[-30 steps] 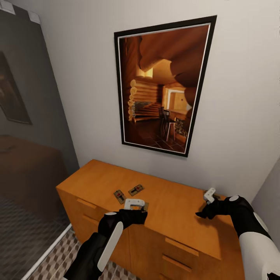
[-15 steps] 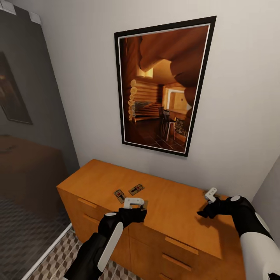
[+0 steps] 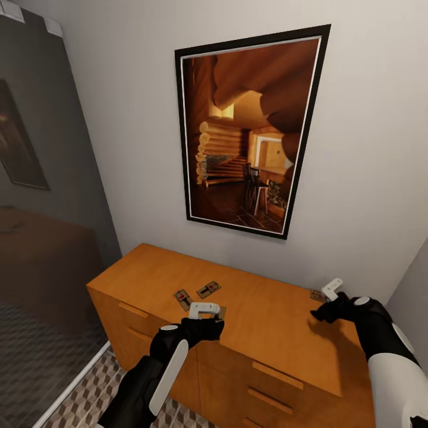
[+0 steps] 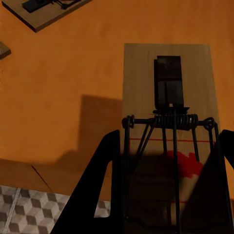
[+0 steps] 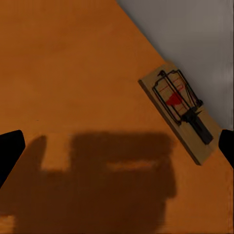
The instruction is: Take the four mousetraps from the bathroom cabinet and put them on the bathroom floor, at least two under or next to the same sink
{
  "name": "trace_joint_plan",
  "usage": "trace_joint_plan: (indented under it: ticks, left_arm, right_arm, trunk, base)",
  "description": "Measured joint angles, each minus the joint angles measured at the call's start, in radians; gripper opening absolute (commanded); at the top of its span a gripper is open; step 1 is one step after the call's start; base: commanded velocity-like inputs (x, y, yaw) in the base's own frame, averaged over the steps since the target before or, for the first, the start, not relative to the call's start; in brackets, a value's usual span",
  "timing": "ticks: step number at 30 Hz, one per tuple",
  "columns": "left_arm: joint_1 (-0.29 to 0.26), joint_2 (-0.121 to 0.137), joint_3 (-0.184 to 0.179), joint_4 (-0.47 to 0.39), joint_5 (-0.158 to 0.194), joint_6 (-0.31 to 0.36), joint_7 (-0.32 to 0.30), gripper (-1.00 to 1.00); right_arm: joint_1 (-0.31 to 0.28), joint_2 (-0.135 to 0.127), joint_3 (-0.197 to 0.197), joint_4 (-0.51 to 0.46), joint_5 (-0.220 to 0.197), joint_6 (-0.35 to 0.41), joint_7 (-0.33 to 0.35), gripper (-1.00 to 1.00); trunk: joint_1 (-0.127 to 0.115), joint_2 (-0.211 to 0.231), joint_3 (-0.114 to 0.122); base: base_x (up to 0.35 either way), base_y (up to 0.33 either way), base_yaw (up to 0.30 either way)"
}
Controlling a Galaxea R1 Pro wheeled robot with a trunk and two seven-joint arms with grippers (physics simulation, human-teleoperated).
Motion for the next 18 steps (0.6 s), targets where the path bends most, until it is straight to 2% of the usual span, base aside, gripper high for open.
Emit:
trace_joint_plan:
  ticks: [6, 10, 12, 15, 18]
  left_arm:
    - [0.0, 0.0, 0.0, 0.001, 0.0, -0.001, 0.0, -1.0]
    - [0.0, 0.0, 0.0, 0.01, 0.0, -0.001, 0.0, -1.0]
    - [0.0, 0.0, 0.001, 0.022, -0.001, -0.002, 0.0, -1.0]
    - [0.0, 0.0, 0.001, 0.03, -0.001, -0.003, 0.0, -1.0]
    - [0.0, 0.0, 0.001, 0.033, -0.001, -0.003, 0.0, -1.0]
  right_arm:
    - [-0.021, 0.001, 0.012, -0.001, -0.002, 0.005, -0.046, 1.0]
    - [-0.034, 0.001, 0.014, -0.001, -0.003, 0.006, -0.131, 1.0]
    - [-0.037, 0.002, 0.032, 0.001, -0.004, 0.006, -0.169, 1.0]
    - [-0.038, 0.003, 0.065, 0.005, -0.01, 0.006, -0.155, 1.0]
    - [-0.039, 0.003, 0.088, 0.007, -0.026, 0.019, -0.086, 1.0]
  trunk:
    - [0.0, 0.0, 0.0]
    - [0.0, 0.0, 0.0]
    - [0.0, 0.0, 0.0]
    - [0.0, 0.0, 0.0]
    - [0.0, 0.0, 0.0]
  base:
    - [0.0, 0.0, 0.0]
    - [0.0, 0.0, 0.0]
    - [0.0, 0.0, 0.0]
    - [0.0, 0.0, 0.0]
    - [0.0, 0.0, 0.0]
